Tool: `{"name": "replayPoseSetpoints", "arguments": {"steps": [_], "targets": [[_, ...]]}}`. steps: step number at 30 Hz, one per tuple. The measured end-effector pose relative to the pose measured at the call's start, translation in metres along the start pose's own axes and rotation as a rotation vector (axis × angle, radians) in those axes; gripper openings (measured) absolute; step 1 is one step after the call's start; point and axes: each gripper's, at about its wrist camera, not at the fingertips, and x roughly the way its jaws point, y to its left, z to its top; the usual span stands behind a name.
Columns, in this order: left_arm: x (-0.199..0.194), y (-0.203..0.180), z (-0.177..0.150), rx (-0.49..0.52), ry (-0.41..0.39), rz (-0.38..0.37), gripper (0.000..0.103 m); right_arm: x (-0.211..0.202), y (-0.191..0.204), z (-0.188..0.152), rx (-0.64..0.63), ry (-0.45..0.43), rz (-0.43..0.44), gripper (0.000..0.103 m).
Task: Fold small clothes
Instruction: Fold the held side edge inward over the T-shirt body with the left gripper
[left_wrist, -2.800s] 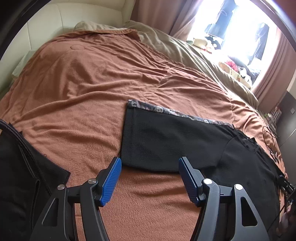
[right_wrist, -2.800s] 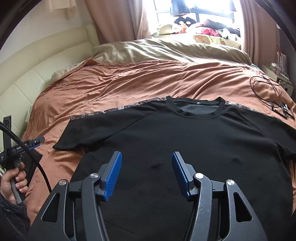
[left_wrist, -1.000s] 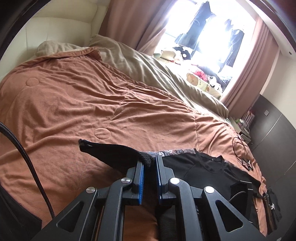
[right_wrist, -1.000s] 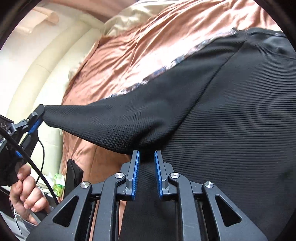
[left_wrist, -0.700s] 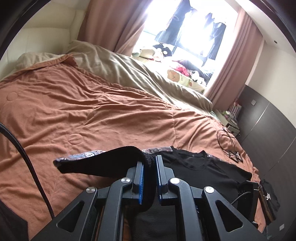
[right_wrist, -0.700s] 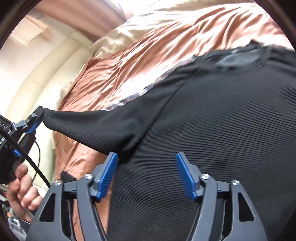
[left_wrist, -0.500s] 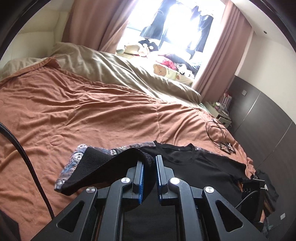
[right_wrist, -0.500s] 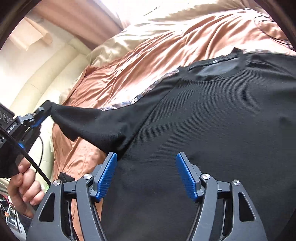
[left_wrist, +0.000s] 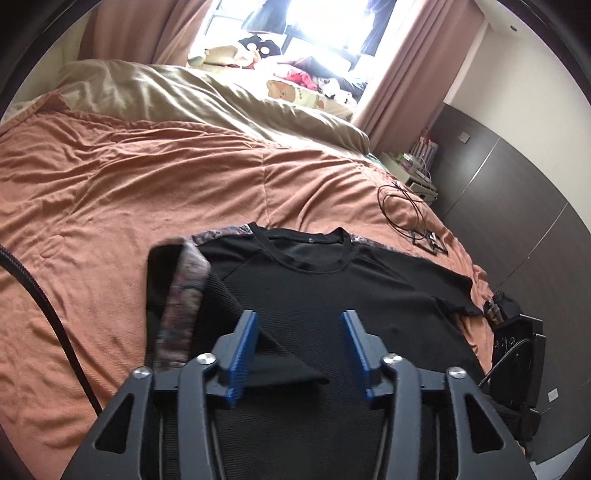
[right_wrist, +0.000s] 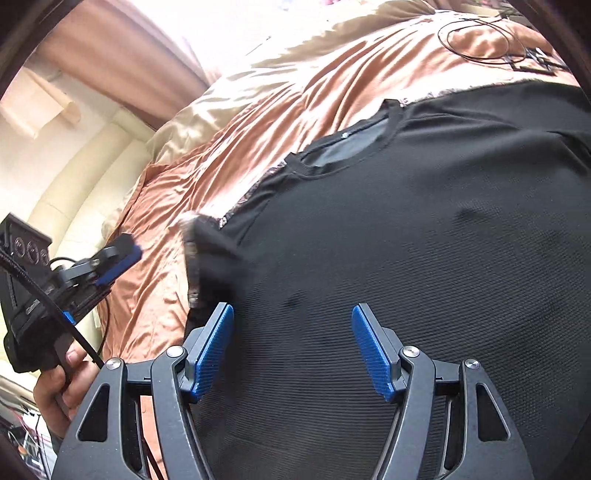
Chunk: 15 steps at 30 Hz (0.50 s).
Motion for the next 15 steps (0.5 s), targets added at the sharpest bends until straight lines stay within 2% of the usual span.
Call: {"name": "replayPoseSetpoints", "arguments": {"steps": [7,15], "targets": [[-0.009,0.043,-0.004,-0.093,0.012,0.133,0.058,0.013,0.005,0.009,-0.025,0.031,-0.007,0.065],[0.029,0.08,-0.017,-0.164,0.079,0.152,0.057,0.045,0.017,0.018,-0.089,0.093,-0.032,0.065]]}}
